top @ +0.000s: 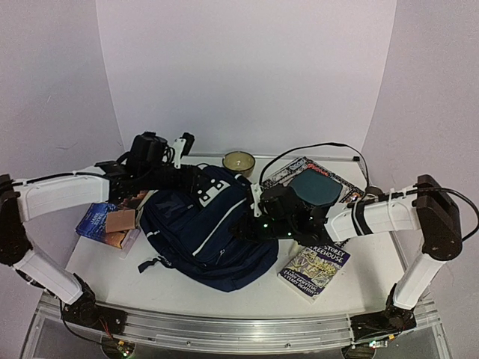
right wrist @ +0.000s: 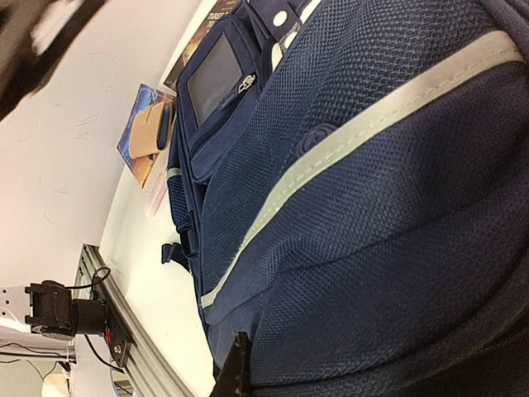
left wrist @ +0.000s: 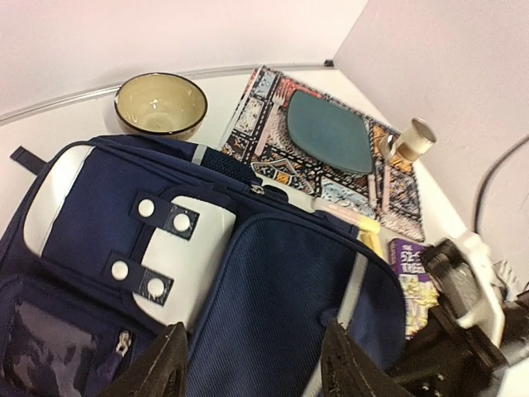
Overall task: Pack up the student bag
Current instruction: Pick up the student bag from the upper front pocket, then pick up the upper front pocket of the student bag.
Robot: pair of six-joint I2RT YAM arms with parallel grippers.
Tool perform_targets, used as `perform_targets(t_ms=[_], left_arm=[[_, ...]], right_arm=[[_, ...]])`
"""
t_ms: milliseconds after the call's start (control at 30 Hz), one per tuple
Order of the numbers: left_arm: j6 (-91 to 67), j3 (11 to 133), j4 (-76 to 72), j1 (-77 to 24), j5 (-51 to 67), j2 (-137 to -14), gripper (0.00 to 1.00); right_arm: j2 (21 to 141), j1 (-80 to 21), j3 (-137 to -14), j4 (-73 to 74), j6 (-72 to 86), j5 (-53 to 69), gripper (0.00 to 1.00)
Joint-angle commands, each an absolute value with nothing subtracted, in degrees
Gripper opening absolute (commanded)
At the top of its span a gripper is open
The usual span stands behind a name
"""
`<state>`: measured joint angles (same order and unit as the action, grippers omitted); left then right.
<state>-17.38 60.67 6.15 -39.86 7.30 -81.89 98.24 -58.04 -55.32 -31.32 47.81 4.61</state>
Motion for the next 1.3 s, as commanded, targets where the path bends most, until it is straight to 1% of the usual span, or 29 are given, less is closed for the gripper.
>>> perform_targets(t_ms=[0,233,367,500,667,833,967,1133,1267], left_arm=[[-26.4,53.1,2.6,-40.2,6.2,-72.9,0.57],[-34.3,41.6,2.4,-42.2,5.3,-62.6,0.55],[-37.5,38.2,2.4,-45.6,4.1,-60.1,0.54],[-40.8,36.4,2.5,-51.4,0.3,-59.5,0.51],[-43.9,36.4,2.3,-59.7,-7.2,-62.4,0.47],[-45.2,38.7,2.2,-65.5,-11.4,-67.1,0.41],[-45.3,41.0,2.3,-67.8,-12.5,-71.4,0.36],[-45.9,42.6,2.2,-68.7,-12.6,-75.1,0.34],[-46.3,42.8,2.2,-68.7,-14.5,-76.0,0.34]], right_arm=[[95.4,-58.2,-59.6,-33.8,48.4,5.3,0.00],[95.6,-58.2,-63.2,-33.2,50.8,5.0,0.00],[95.2,-58.2,-65.3,-31.3,51.1,3.2,0.00],[95.0,-58.1,-67.2,-29.3,51.2,1.2,0.00],[95.0,-58.2,-68.4,-27.9,51.3,0.0,0.00],[95.2,-58.2,-68.5,-27.5,51.9,0.0,0.00],[95.4,-58.1,-68.6,-27.3,52.2,0.0,0.00],[95.3,-58.2,-68.6,-27.2,52.5,0.2,0.00],[95.6,-58.2,-68.6,-27.2,52.8,0.8,0.00]])
